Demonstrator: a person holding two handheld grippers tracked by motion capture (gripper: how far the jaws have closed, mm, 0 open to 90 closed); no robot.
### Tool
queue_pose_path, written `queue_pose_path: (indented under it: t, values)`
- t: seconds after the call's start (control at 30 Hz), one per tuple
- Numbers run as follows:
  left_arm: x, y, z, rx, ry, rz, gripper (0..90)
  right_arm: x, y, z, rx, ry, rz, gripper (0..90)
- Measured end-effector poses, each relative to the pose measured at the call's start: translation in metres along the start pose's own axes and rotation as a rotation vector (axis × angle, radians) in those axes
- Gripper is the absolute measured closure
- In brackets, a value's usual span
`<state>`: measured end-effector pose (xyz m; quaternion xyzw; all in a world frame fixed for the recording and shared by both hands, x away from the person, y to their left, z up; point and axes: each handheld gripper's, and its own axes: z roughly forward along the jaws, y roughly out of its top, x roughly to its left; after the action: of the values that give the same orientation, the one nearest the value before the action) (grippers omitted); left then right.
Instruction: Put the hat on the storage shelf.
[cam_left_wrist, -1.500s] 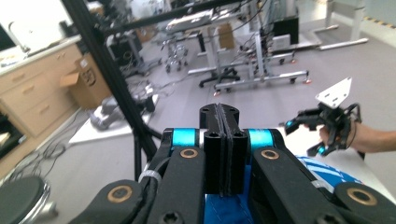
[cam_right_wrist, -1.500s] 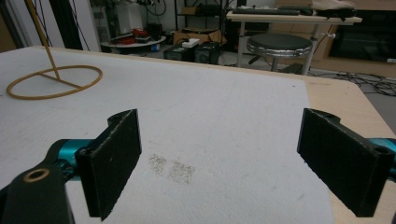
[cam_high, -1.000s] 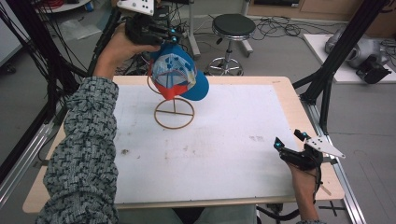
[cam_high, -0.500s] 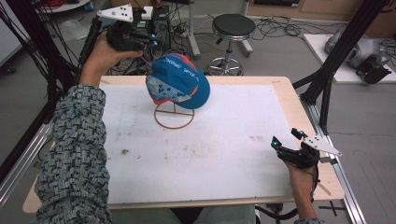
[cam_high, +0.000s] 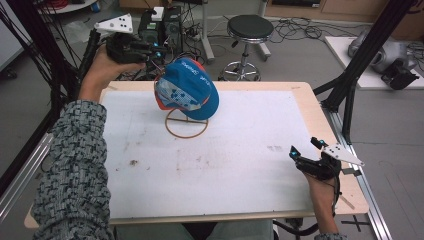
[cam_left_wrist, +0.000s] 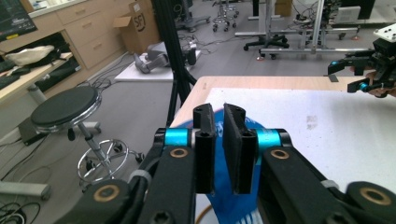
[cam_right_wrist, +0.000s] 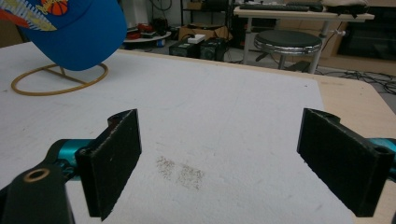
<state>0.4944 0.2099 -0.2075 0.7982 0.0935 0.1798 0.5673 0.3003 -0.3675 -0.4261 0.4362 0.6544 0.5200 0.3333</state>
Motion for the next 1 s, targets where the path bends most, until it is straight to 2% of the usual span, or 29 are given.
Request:
queue_pose_path:
  t: [0.17, 0.23, 0.43, 0.53, 0.7, 0.77, 0.9, 1.0]
  values:
    - [-0.007, -0.013, -0.008, -0.001, 0.021, -0.010, 79.2, 0.000, 0.001, 0.001, -0.001, -0.002, 0.001, 12.8]
    - [-0.011, -0.015, -0.011, 0.002, 0.042, -0.010, 77.7, -0.001, 0.001, 0.003, -0.008, -0.008, 0.002, 12.8]
    - [-0.025, -0.018, -0.024, -0.008, 0.087, 0.000, 72.8, -0.002, 0.003, 0.010, -0.022, -0.006, 0.021, 12.8]
    - [-0.032, -0.020, -0.030, -0.014, 0.110, -0.014, 67.5, -0.001, 0.005, 0.015, -0.023, 0.006, 0.026, 12.8]
    - [-0.046, -0.024, -0.043, -0.017, 0.176, -0.001, 64.7, 0.003, 0.007, 0.023, -0.018, 0.020, 0.016, 12.8]
    - [-0.051, -0.027, -0.047, -0.030, 0.176, 0.000, 62.5, 0.005, 0.008, 0.026, -0.018, 0.024, 0.015, 12.8]
    - [-0.062, -0.034, -0.057, -0.035, 0.210, -0.020, 55.6, 0.006, 0.009, 0.029, -0.020, 0.027, 0.013, 12.8]
    - [-0.072, -0.042, -0.064, -0.046, 0.244, -0.055, 51.1, 0.007, 0.010, 0.031, -0.022, 0.027, 0.012, 12.8]
